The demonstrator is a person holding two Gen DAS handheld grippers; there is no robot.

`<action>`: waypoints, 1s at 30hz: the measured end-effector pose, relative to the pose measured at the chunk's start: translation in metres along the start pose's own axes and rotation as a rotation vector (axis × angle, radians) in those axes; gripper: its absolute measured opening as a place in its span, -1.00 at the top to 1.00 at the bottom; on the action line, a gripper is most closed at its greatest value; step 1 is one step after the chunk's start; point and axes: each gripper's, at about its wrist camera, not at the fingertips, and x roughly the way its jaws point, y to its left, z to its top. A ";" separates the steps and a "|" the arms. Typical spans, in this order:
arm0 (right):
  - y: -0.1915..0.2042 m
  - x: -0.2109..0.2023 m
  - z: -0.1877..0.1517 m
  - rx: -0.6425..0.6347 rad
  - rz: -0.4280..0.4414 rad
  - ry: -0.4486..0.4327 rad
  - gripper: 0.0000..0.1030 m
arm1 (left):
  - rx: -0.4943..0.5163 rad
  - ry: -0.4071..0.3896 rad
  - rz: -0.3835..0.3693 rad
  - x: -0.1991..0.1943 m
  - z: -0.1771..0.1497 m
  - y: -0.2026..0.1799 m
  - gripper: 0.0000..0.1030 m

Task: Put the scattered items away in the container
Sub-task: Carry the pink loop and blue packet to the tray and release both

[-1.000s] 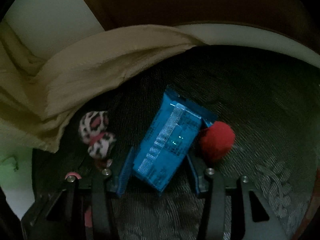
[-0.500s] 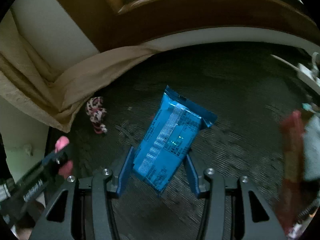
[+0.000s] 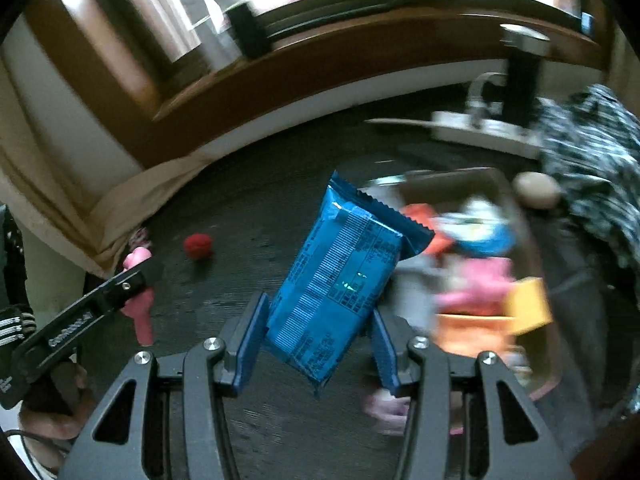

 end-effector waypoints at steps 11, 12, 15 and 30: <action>-0.123 -0.040 0.002 0.112 -0.061 -0.040 -0.02 | 0.174 0.094 -0.123 0.024 -0.042 -0.136 0.07; -0.126 -0.041 0.003 0.111 -0.056 -0.040 -0.02 | 0.184 0.097 -0.125 0.025 -0.045 -0.143 0.07; -0.131 -0.044 0.003 0.105 -0.044 -0.041 -0.02 | 0.213 0.107 -0.134 0.031 -0.050 -0.162 0.07; -0.138 -0.047 0.023 0.068 0.005 -0.062 -0.02 | 0.185 0.086 -0.104 0.061 -0.034 -0.176 -0.45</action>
